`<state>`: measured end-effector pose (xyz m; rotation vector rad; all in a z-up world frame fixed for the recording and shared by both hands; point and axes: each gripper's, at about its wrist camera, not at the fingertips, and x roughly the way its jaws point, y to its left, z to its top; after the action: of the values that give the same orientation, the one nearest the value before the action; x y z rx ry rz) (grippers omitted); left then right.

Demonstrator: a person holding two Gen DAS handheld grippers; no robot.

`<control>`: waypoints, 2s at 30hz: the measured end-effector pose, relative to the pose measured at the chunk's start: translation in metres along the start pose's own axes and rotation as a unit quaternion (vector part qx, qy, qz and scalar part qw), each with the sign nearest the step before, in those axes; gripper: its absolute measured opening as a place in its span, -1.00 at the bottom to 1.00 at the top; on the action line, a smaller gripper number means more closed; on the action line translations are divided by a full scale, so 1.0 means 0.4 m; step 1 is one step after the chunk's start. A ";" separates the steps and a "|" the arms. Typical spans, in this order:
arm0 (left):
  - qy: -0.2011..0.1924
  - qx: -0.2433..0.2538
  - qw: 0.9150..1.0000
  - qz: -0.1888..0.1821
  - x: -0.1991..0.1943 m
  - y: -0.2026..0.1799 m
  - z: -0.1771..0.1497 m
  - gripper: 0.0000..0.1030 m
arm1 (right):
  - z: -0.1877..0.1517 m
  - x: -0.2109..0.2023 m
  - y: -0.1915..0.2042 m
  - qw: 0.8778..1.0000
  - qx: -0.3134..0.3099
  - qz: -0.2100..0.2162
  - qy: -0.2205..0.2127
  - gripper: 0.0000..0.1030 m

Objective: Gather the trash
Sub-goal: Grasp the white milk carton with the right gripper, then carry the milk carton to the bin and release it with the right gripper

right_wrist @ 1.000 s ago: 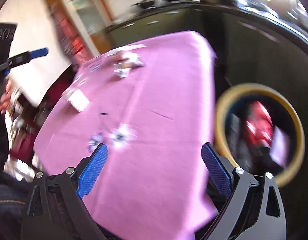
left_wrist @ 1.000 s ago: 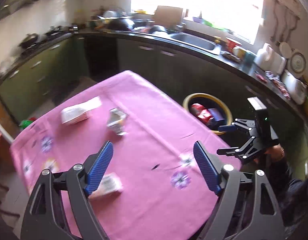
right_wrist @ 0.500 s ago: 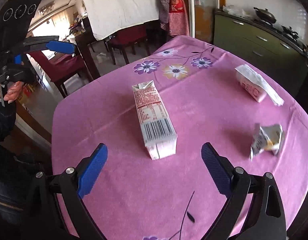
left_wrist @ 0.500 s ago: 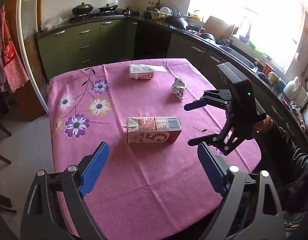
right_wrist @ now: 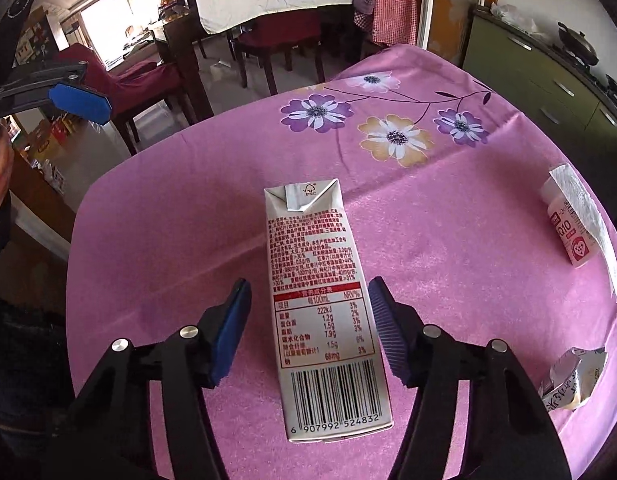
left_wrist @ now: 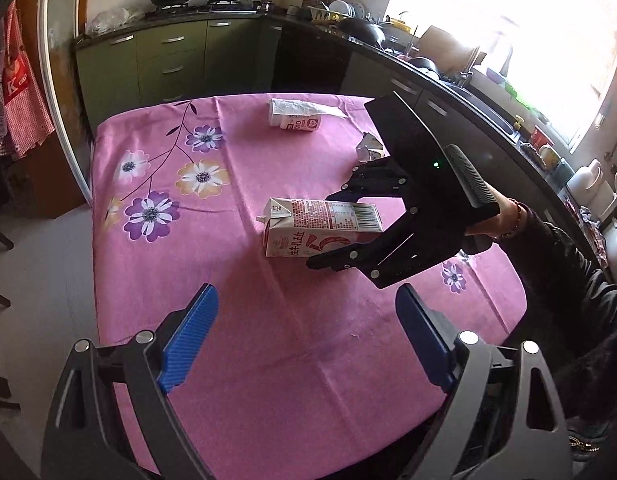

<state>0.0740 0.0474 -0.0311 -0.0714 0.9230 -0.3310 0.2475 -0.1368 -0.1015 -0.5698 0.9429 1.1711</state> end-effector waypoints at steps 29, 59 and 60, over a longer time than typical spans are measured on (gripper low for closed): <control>0.023 0.050 0.998 -0.025 0.067 -0.090 0.026 0.70 | -0.160 -0.227 -0.002 0.989 0.110 -0.041 -0.085 -0.29; 0.044 0.127 0.991 -0.020 0.163 -0.236 0.097 0.78 | -0.868 -0.580 -0.373 0.792 0.525 -0.291 -0.114 0.28; 0.042 0.132 0.990 -0.018 0.170 -0.233 0.107 0.81 | -0.866 -0.590 -0.359 0.791 0.524 -0.294 -0.118 0.28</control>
<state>0.1223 -0.0655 -0.0389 0.1698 0.9541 -0.4894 0.2506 -0.5797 -0.0903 0.2078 0.9396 0.0409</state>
